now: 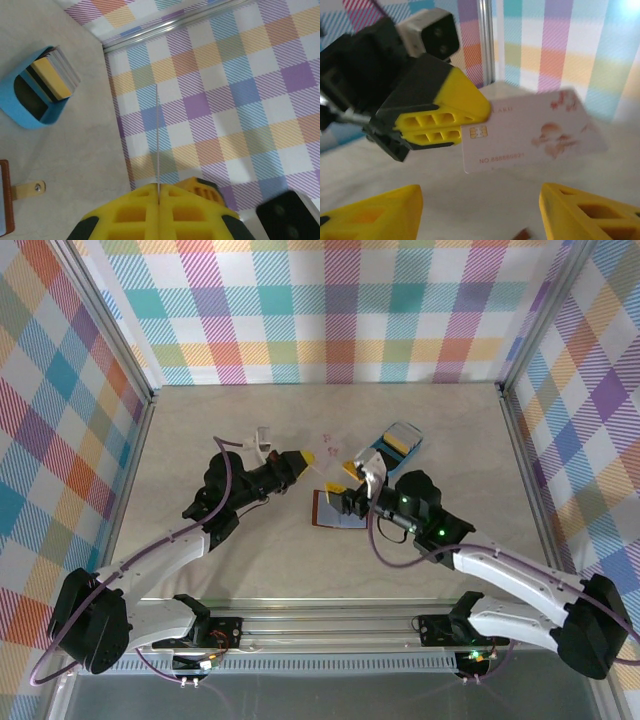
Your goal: Put the credit cards into the card holder
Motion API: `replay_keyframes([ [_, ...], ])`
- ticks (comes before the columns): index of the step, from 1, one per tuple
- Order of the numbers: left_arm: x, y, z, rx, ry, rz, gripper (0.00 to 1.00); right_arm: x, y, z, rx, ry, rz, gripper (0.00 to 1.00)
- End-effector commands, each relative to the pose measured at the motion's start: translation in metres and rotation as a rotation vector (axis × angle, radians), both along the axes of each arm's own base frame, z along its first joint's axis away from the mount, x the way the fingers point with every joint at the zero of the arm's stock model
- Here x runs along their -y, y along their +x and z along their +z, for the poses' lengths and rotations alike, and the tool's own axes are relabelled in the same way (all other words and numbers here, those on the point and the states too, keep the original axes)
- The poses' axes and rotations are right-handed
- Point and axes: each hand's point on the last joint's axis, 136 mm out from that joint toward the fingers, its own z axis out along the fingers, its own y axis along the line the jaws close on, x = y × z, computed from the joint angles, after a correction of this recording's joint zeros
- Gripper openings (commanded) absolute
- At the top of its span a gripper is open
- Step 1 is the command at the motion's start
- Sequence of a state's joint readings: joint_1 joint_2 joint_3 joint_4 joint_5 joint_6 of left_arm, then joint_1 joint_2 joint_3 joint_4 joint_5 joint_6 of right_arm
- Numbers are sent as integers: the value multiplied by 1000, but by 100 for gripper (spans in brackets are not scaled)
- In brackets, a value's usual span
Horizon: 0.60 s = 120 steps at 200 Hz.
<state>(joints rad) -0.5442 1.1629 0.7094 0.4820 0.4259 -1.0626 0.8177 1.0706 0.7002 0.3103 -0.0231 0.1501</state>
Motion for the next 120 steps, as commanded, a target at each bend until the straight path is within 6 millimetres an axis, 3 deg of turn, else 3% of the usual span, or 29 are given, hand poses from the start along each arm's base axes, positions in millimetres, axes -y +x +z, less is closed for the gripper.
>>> replay_keyframes([
  [1,-4,3,-6,29,45,25,0,-12,-6,-12,-461,217,-14,59],
  [43,-11,0,-11,33,64,49,0,-19,-1,-2,-691,482,49,45],
  [120,-18,1,-14,47,70,87,0,-29,5,-1,-854,584,78,47],
])
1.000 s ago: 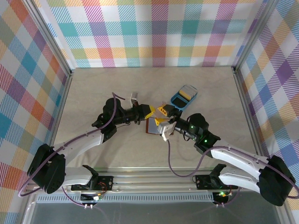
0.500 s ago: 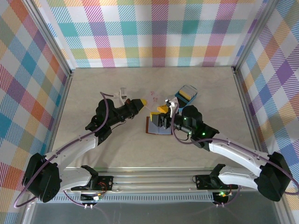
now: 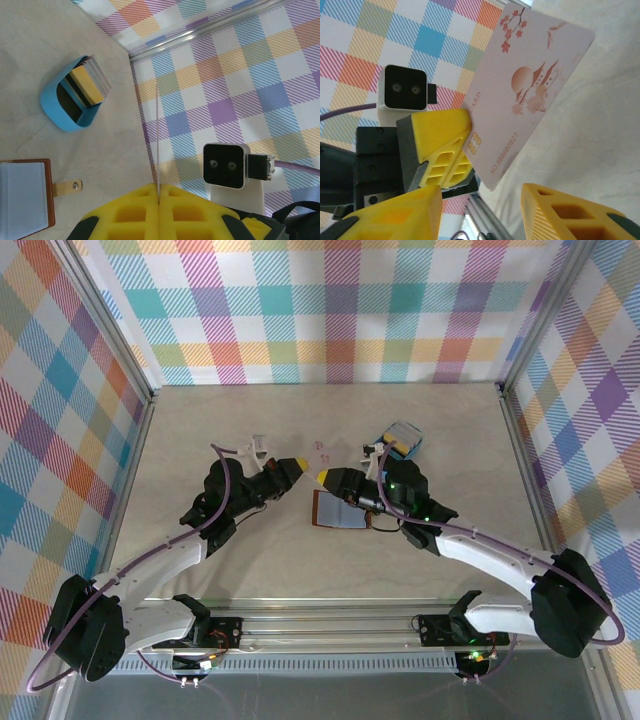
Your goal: Put the credit cards into the card holder
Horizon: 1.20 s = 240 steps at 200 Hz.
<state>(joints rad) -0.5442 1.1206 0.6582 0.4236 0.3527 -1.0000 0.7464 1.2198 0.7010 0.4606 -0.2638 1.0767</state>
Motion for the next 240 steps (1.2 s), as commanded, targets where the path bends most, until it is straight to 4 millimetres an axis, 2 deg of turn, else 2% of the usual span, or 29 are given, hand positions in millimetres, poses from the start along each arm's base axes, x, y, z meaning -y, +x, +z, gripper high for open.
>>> replay_keyframes([
  [1,-4,2,9,53,-7,17,0,-5,-2,18,-38,100,23,47],
  [34,-5,5,6,44,-11,39,0,-9,3,24,-52,139,17,47],
  [63,-3,5,9,43,-18,28,0,-16,10,18,-100,156,14,44],
  [77,-3,5,9,45,-19,29,0,-17,12,25,-83,197,15,42],
  [118,-6,4,8,35,-27,40,0,-11,20,25,-82,235,-32,38],
  [173,-5,2,4,8,-34,28,0,-9,26,28,-58,255,-55,15],
  [184,-5,1,1,2,-32,28,0,-8,27,28,-48,258,-57,7],
  [189,-6,0,1,-1,-32,29,5,-7,26,29,-41,258,-58,3],
  [194,-6,-1,-1,-6,-30,31,16,-6,26,29,-34,256,-60,0],
  [207,-10,-3,-2,-5,-24,38,47,-2,27,24,-38,238,-69,0],
  [214,-13,-4,-1,2,-21,45,58,0,27,22,-43,229,-67,0],
  [225,-19,-5,1,16,-8,56,69,2,26,20,-45,215,-47,0],
  [240,-28,-6,5,40,41,65,77,3,22,16,-60,174,3,0],
])
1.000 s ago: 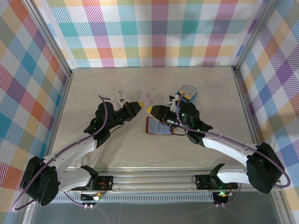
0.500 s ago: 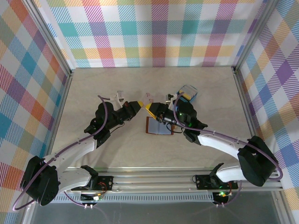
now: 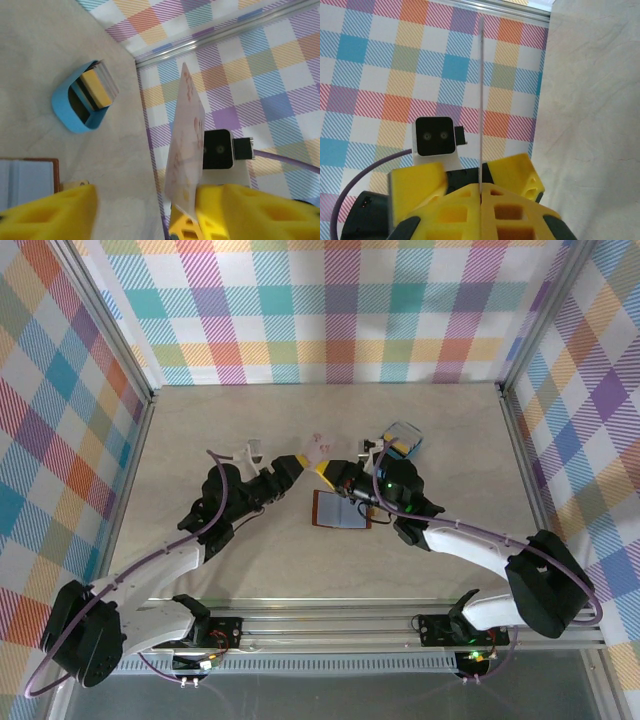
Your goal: Put the credit cards into the card holder
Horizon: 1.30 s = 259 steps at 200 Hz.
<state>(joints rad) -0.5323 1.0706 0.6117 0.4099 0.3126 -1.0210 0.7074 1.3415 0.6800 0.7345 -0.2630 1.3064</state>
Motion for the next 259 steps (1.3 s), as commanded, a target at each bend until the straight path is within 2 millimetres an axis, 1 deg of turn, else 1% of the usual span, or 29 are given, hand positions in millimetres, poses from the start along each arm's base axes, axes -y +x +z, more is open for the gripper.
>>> replay_keyframes([
  [1,-14,-4,14,65,49,11,77,6,-7,11,52,-18,60,0],
  [9,-18,-3,13,63,90,7,78,4,-12,9,50,-44,104,0],
  [13,-20,-3,13,62,107,2,78,4,-14,5,37,-68,126,0],
  [22,-21,-1,16,70,132,-21,78,1,-22,8,50,-85,177,0],
  [40,-14,2,18,63,131,-110,76,-3,-35,18,86,-100,259,0],
  [71,3,6,19,62,101,-224,67,-7,-45,20,87,-124,333,0],
  [86,9,7,14,46,97,-261,56,-9,-46,22,89,-113,350,0],
  [105,12,7,16,58,55,-274,43,-10,-45,23,86,-103,350,0],
  [115,13,7,17,58,31,-273,34,-10,-45,21,80,-100,354,0],
  [133,12,7,16,56,9,-264,15,-12,-44,18,66,-101,353,0],
  [153,9,7,10,45,14,-244,0,-9,-41,13,48,-122,327,14],
  [183,3,6,7,47,20,-210,0,4,-31,10,38,-156,260,39],
  [199,2,5,7,51,19,-200,0,13,-24,8,21,-159,228,47],
  [226,1,3,5,49,3,-199,0,23,-14,10,14,-133,188,52],
  [259,1,1,7,59,-20,-197,0,20,-9,12,17,-123,200,50],
])
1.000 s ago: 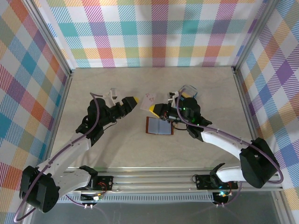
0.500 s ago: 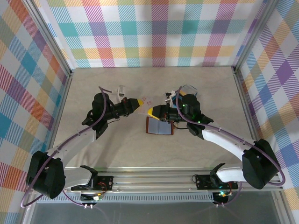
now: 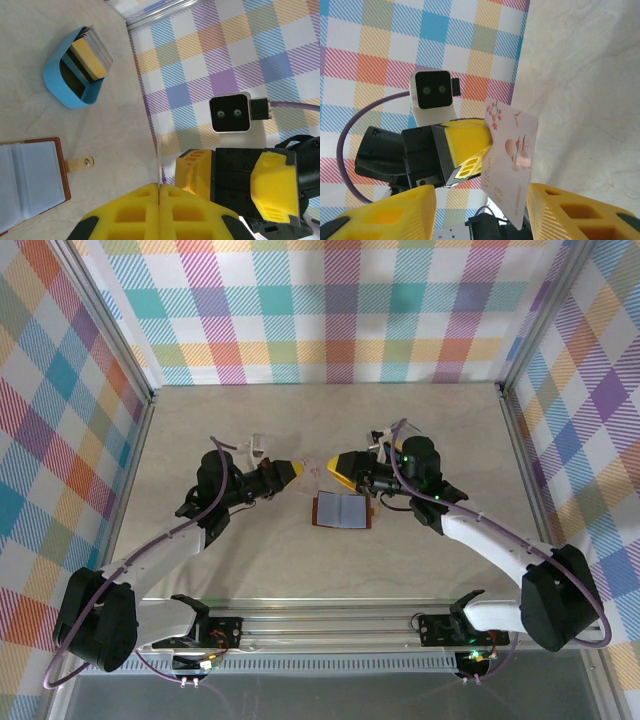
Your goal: Put the credit cards into the card holder
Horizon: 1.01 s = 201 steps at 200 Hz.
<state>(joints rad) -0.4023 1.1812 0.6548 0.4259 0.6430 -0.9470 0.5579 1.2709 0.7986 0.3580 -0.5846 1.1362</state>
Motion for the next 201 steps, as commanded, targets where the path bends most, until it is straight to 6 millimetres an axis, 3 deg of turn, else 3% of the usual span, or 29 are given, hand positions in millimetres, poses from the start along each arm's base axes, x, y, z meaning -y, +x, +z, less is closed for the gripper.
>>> replay_keyframes([
  [1,-2,-2,18,65,-46,9,0,-3,1,9,26,30,17,50],
  [52,-5,-4,24,61,-81,43,0,-5,3,-8,-15,2,13,49],
  [113,-2,-4,27,32,-163,101,0,-18,-2,2,9,87,113,35],
  [201,-5,-1,34,40,-199,150,0,-17,-4,-8,-21,69,97,35],
])
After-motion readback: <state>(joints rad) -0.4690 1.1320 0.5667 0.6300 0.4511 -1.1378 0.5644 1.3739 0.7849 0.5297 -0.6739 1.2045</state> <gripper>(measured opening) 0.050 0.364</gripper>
